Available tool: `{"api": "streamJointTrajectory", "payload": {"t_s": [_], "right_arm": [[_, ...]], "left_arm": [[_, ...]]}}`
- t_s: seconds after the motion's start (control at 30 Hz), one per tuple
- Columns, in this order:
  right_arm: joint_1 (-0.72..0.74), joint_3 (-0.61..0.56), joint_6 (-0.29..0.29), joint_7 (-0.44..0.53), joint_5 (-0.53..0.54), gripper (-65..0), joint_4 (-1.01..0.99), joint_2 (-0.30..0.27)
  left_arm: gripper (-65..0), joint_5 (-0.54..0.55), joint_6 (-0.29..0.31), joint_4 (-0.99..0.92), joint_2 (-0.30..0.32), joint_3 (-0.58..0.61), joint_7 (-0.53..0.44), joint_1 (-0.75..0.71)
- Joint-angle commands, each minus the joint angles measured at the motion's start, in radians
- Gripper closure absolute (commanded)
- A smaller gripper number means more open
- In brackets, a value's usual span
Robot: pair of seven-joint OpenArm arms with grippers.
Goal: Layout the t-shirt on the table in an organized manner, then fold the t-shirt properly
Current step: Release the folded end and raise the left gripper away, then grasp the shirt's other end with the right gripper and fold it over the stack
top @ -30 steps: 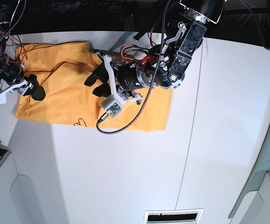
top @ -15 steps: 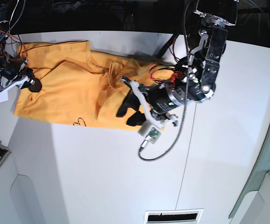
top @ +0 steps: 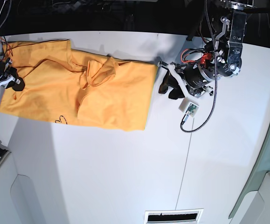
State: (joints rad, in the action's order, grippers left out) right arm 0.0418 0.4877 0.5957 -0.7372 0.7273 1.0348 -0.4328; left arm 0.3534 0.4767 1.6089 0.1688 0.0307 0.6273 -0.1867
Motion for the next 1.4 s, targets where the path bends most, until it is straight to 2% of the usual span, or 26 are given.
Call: {"api": "streamJointTrajectory", "payload": {"t_s": [0.0,0.23,0.4,0.53,0.63,0.7,0.8,0.93,1.0,1.1,1.13,1.2,1.23,1.27,1.37], "right_arm": [[0.011,0.004,0.003,0.018,0.013,0.0,0.01,-0.024],[0.013,0.004,0.003,0.018,0.015,0.0,0.013,-0.024],[0.013,0.004,-0.007,-0.006,0.022,0.0,0.053,-0.024],[0.013,0.004,-0.008,-0.075,0.093,0.0,0.137,-0.022],[0.013,0.004,-0.008,-0.076,0.12,0.0,0.228,0.001],[0.013,0.003,-0.008,-0.082,0.122,0.0,0.31,0.044],[0.009,-0.016,-0.008,-0.091,0.121,0.0,0.447,0.155],[-0.037,-0.147,-0.009,-0.084,0.062,0.0,0.61,0.311],[-0.066,-0.256,-0.019,-0.055,-0.022,0.0,0.642,0.365],[-0.074,-0.406,-0.024,0.008,-0.217,0.0,0.623,0.412],[-0.07,-0.448,-0.029,0.029,-0.265,-2.7,0.609,0.419],[-0.062,-0.524,-0.063,0.061,-0.311,-23.5,0.583,0.419],[-0.061,-0.555,-0.069,0.076,-0.332,-31.6,0.577,0.417],[-0.061,-0.582,-0.069,0.088,-0.355,-36.1,0.577,0.416],[-0.051,-0.633,-0.068,0.094,-0.368,-36.9,0.577,0.417]], "left_arm": [[-27.0,0.016,0.005,-0.014,-0.001,0.005,-0.02,0.009],[-27.0,-0.023,0.005,-0.145,-0.006,0.14,-0.138,0.01],[-27.0,-0.048,0.005,-0.146,-0.006,0.226,-0.138,0.01],[-27.0,-0.06,0.005,-0.146,-0.006,0.233,-0.137,0.01],[-27.0,-0.063,0.005,-0.146,-0.005,0.233,-0.132,0.009],[-27.0,-0.071,0.005,-0.146,-0.005,0.233,-0.122,0.009],[-27.0,-0.089,0.005,-0.147,-0.005,0.233,-0.122,0.009],[-27.0,-0.089,0.003,-0.147,-0.005,0.233,-0.122,0.009],[-27.0,-0.089,-0.032,-0.147,-0.005,0.233,-0.123,0.01],[-27.0,-0.089,-0.078,-0.147,-0.005,0.233,-0.122,0.009],[-27.0,-0.088,-0.077,-0.147,-0.005,0.233,-0.121,0.009],[-27.0,-0.084,-0.077,-0.147,-0.005,0.233,-0.12,0.008],[-27.0,-0.082,-0.077,-0.147,-0.005,0.233,-0.117,0.008],[-27.0,-0.08,-0.077,-0.147,-0.005,0.233,-0.114,0.008],[-27.0,-0.08,-0.087,-0.147,-0.005,0.227,-0.107,0.009]]}}
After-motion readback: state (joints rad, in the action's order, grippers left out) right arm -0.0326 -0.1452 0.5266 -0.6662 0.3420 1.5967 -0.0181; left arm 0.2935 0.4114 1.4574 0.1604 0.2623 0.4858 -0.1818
